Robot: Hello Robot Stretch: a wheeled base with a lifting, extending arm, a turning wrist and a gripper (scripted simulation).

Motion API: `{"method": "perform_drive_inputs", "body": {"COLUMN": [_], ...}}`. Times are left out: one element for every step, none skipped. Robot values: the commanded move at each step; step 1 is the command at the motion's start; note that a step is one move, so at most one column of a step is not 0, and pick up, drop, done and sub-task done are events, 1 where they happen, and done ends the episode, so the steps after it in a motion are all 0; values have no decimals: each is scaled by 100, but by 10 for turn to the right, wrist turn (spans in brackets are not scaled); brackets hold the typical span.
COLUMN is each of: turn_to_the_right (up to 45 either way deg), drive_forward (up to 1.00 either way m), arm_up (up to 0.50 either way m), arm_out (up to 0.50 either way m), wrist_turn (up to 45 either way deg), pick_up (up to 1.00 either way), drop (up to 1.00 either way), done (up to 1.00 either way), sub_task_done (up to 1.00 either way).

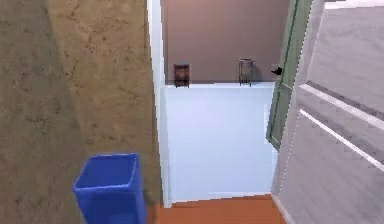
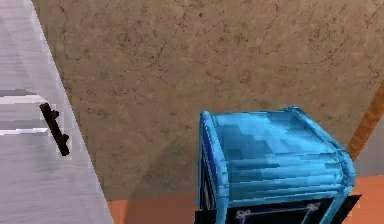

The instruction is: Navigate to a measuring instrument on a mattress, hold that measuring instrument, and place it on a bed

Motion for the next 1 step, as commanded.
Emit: {"method": "perform_drive_inputs", "body": {"turn_to_the_right": [90], "drive_forward": [0], "arm_up": [0], "arm_out": [0], "wrist_turn": [0], "pick_up": [0], "drop": [0], "done": [0], "sub_task_done": [0]}}
